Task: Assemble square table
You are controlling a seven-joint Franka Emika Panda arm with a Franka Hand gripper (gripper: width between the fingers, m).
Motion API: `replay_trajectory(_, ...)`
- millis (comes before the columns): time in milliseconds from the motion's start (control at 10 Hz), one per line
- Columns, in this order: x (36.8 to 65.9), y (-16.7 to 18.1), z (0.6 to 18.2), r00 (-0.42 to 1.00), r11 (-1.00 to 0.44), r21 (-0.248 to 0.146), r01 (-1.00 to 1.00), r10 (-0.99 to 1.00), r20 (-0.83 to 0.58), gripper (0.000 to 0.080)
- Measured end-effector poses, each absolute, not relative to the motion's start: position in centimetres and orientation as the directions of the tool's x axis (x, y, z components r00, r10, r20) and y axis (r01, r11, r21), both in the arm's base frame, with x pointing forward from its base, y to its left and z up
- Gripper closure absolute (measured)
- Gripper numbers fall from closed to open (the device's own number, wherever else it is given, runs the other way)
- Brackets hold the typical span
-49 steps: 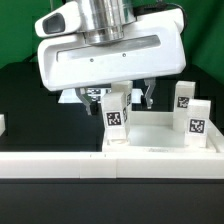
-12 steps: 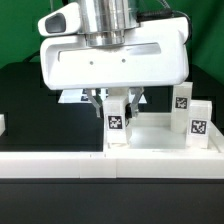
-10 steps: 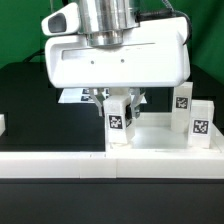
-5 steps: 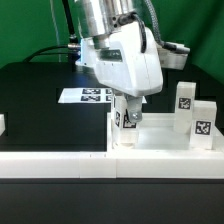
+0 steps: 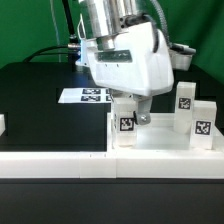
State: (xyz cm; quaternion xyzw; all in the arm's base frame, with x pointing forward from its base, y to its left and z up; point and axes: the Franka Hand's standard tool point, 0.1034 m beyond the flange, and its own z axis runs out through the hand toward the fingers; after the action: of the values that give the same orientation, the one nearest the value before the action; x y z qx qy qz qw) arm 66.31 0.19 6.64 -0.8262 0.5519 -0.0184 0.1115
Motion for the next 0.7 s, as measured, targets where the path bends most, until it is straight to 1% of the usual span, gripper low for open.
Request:
replay_trajectory(100,66.34,0.27,6.82,0.556,-0.540,-0.187,-0.821,-0.830,-0.047,0.0183)
replay_trajectory(200,66.60,0.25,7.01,0.655,-0.643,-0.178,-0.745,-0.756,-0.012,0.0183)
replay_trajectory(300,66.59,0.19,6.95,0.691,-0.680,-0.179,-0.711,-0.723,-0.003,0.0157)
replay_trajectory(500,66.58,0.16,6.94,0.774,-0.764,-0.178,-0.621,-0.633,0.019,0.0151)
replay_trajectory(600,66.61,0.05,6.96,0.838,-0.829,-0.174,-0.531,-0.545,0.040,0.0150)
replay_trajectory(700,66.79,-0.19,7.22,0.932,-0.930,-0.136,-0.342,-0.354,0.079,0.0150)
